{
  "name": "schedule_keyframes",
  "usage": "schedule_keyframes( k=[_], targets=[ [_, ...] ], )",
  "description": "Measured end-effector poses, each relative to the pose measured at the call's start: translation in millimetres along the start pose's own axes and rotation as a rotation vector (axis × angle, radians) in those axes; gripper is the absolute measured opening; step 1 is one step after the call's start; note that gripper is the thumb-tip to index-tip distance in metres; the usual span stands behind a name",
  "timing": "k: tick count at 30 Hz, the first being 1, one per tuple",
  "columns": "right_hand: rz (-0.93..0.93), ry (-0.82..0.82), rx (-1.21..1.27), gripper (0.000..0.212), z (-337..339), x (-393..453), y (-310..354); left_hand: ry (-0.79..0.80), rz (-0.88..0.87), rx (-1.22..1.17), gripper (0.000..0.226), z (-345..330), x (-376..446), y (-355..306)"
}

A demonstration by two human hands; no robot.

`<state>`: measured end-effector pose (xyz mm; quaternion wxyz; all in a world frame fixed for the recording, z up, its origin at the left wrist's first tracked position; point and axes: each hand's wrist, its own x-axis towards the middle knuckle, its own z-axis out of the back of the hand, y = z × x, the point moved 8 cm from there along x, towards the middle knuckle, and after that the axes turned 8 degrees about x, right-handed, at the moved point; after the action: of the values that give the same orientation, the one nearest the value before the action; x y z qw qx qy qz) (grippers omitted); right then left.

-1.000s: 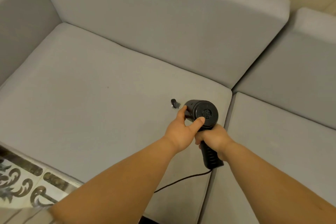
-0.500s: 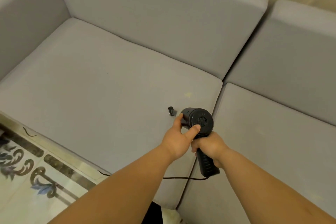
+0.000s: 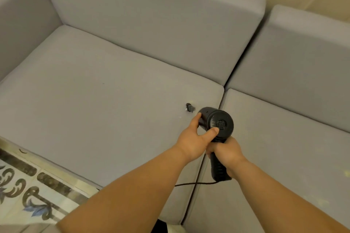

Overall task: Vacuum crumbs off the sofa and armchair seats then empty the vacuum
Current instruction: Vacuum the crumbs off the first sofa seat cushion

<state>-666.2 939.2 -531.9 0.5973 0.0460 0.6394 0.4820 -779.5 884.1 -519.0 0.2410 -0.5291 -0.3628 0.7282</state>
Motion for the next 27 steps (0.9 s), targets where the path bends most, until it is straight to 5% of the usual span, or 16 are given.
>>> schedule_keyframes(
  k=[10,27],
  targets=[
    [-0.064,-0.055,0.081,0.025,-5,48,14,0.072,0.009,0.092,0.079,13,61,-11],
    [-0.127,0.099,-0.054,0.027,-11,10,-19,-0.016,0.054,0.043,0.079,3,-1,17]
  ],
)
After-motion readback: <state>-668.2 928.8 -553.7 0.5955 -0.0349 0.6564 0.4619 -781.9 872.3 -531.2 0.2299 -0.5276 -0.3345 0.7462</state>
